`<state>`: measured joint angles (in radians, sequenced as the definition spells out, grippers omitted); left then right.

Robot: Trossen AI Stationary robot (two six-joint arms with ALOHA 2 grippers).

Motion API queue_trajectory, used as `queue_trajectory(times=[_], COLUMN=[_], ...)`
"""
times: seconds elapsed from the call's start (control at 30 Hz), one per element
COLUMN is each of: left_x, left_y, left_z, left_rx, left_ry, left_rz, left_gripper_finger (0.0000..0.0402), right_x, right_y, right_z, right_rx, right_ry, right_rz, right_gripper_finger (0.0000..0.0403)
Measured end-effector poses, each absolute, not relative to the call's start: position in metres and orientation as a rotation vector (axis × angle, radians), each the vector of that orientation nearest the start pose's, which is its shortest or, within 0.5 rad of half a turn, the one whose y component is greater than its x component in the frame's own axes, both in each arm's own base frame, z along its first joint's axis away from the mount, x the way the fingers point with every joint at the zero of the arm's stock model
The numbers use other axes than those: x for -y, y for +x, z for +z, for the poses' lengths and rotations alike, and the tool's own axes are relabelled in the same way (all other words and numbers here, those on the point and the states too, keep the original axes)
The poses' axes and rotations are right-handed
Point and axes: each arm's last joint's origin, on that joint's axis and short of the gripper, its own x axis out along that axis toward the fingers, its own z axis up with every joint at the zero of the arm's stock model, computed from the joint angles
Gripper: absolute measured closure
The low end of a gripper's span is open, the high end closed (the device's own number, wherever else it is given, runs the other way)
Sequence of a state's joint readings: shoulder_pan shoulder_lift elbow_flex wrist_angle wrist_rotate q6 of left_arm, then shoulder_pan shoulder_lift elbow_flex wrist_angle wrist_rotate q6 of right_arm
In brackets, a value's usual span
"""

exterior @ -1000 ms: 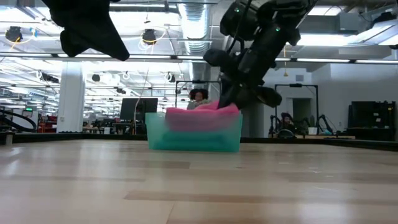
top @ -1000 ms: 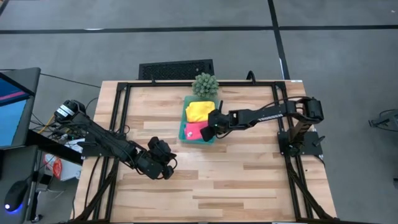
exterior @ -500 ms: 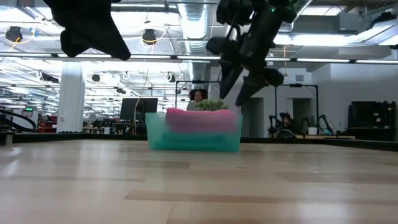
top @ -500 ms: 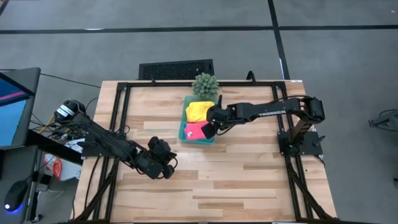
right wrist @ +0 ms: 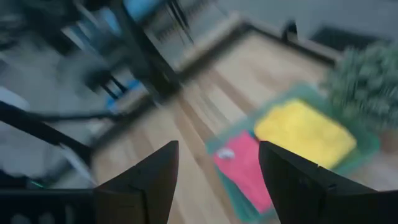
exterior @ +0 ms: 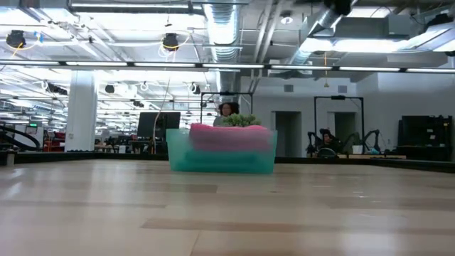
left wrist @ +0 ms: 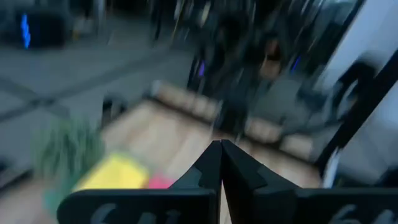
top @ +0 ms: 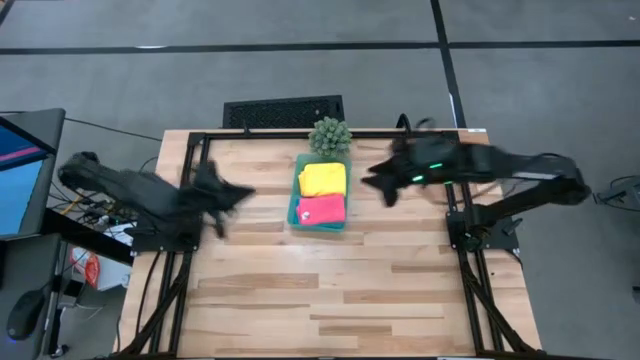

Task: Fold microfiber towels
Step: Return to Home Position

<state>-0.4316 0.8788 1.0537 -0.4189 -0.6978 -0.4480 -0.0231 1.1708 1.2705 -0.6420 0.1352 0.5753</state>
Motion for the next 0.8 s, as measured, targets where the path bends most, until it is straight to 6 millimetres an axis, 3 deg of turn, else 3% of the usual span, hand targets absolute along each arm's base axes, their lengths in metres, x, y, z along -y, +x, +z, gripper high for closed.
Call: queue_trajectory(times=[0.07, 0.17, 0.3, 0.5, 0.8], left_x=[0.041, 0.025, 0.009, 0.004, 0.015], left_y=[0.135, 0.100, 0.062, 0.042, 0.054], left_z=[0.411, 0.430, 0.422, 0.369, 0.281], left_rx=[-0.024, 0.107, 0.091, 0.027, 0.133], left_ry=[-0.335, -0.421, -0.451, -0.492, -0.498], left_rz=[0.281, 0.256, 0.196, 0.081, -0.142], left_gripper_finger=[0.0401, 0.0401, 0.0401, 0.0401, 0.0401], right_x=[0.009, 0.004, -0.002, -0.009, -0.022], right_y=[0.208, 0.166, 0.129, 0.107, 0.098], right_z=[0.401, 0.423, 0.422, 0.363, 0.264], right_rx=[-0.385, -0.279, -0.214, -0.182, 0.091], right_ry=[0.541, 0.499, 0.337, 0.277, 0.364], right_rz=[-0.279, -0.220, -0.225, -0.247, -0.012], right_gripper_finger=[0.0158, 0.0158, 0.0158, 0.0158, 0.0158])
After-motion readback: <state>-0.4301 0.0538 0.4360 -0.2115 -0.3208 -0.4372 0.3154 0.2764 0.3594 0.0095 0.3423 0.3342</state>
